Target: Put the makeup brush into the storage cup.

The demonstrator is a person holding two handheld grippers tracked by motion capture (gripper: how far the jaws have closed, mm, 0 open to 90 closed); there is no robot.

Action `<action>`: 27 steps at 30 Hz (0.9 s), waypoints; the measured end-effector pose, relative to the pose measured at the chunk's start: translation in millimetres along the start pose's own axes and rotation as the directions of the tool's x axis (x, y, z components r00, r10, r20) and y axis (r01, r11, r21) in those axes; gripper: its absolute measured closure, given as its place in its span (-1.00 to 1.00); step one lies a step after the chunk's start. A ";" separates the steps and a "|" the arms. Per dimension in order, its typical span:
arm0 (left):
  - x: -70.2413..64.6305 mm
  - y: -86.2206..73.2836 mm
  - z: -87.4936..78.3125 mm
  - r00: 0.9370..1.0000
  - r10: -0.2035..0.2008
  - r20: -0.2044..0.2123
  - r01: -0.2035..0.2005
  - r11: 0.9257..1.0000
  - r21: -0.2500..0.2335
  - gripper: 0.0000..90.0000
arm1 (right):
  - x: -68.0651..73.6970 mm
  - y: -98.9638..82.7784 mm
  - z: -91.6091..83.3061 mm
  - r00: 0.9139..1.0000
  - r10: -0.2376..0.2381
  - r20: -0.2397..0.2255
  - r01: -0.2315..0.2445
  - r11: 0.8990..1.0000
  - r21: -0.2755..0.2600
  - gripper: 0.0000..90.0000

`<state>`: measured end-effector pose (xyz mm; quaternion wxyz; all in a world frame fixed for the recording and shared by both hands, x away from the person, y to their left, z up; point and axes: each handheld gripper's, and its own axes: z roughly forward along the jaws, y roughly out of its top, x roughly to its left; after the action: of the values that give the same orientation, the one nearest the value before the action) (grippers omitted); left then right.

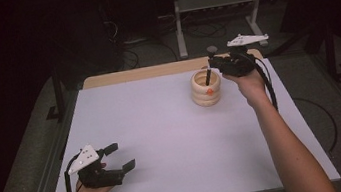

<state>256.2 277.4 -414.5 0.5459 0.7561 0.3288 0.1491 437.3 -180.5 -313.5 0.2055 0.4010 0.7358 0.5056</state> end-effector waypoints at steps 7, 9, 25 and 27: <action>-0.1 0.0 0.2 1.000 0.000 0.000 0.000 1.000 0.000 -0.77 | -2.7 -1.5 6.9 1.000 0.003 0.010 -0.003 1.000 0.014 0.70; -0.1 0.0 0.1 1.000 0.000 -0.001 0.000 1.000 0.000 -0.77 | -3.1 -1.7 7.4 1.000 0.006 0.009 -0.006 1.000 0.017 0.70; -0.2 -0.1 0.2 1.000 -0.002 -0.005 0.002 1.000 0.007 -0.77 | -5.5 -7.4 19.9 1.000 0.005 0.017 -0.006 0.999 0.054 0.70; -0.2 0.1 0.2 1.000 -0.001 -0.005 0.001 1.000 0.008 -0.77 | -5.4 -8.9 22.5 1.000 0.003 0.019 -0.004 0.998 0.065 0.69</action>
<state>256.2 277.2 -414.5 0.5421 0.7578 0.3311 0.1493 453.0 -173.3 -331.2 0.1985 0.4134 0.7491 0.4780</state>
